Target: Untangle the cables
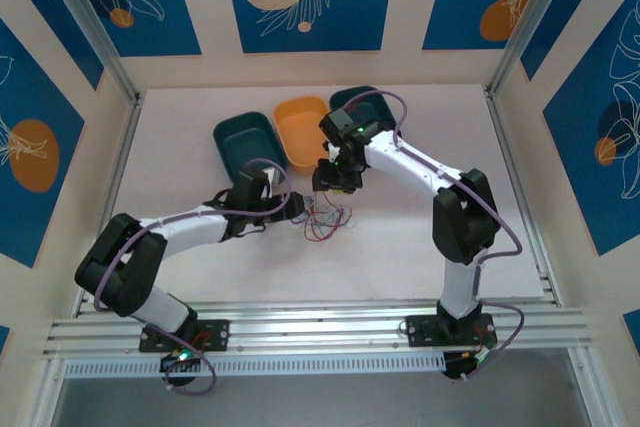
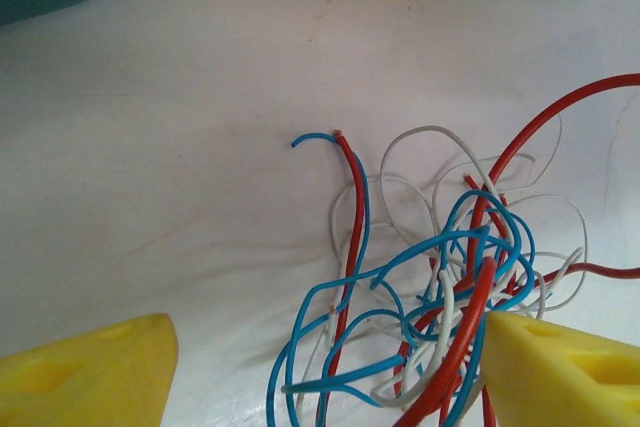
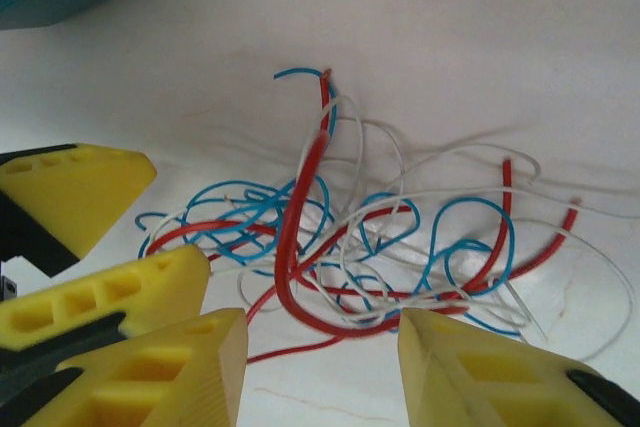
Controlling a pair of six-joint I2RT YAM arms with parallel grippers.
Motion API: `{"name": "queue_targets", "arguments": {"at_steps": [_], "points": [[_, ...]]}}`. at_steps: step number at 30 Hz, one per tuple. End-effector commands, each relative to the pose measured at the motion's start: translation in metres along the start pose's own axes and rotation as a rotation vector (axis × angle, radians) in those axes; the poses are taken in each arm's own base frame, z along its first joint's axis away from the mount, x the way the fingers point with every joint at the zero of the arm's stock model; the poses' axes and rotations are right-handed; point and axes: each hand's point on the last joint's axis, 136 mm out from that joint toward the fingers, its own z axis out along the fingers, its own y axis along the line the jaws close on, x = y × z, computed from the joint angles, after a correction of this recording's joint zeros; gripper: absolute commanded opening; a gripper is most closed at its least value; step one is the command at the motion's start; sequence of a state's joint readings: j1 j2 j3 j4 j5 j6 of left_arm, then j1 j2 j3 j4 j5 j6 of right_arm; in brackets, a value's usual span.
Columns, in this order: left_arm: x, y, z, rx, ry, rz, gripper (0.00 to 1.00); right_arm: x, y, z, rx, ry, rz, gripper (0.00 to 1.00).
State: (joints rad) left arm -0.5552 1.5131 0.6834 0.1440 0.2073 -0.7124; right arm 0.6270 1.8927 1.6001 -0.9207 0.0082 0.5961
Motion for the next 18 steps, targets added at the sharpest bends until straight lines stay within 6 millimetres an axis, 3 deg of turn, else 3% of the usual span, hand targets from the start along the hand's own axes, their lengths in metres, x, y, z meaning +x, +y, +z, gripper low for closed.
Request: {"name": "queue_targets", "arguments": {"at_steps": [1,5,11,16,18], "points": [[-0.01,-0.009,0.002,0.046,-0.018,-0.018,0.74,-0.004,0.011,0.0,0.005,-0.008,-0.029,0.43],[-0.01,-0.009,0.003,0.05,-0.023,-0.022,0.68,-0.006,0.014,0.006,0.015,-0.003,-0.039,0.37],[-0.006,-0.004,0.002,0.041,-0.022,-0.029,0.55,-0.005,0.009,0.008,0.057,-0.01,-0.044,0.19],[0.0,0.002,0.002,0.021,-0.014,-0.035,0.45,-0.007,-0.001,-0.003,0.107,-0.054,-0.041,0.01],[0.001,0.005,0.002,0.013,-0.013,-0.037,0.42,-0.008,-0.004,-0.013,0.119,-0.088,-0.042,0.0]]}}
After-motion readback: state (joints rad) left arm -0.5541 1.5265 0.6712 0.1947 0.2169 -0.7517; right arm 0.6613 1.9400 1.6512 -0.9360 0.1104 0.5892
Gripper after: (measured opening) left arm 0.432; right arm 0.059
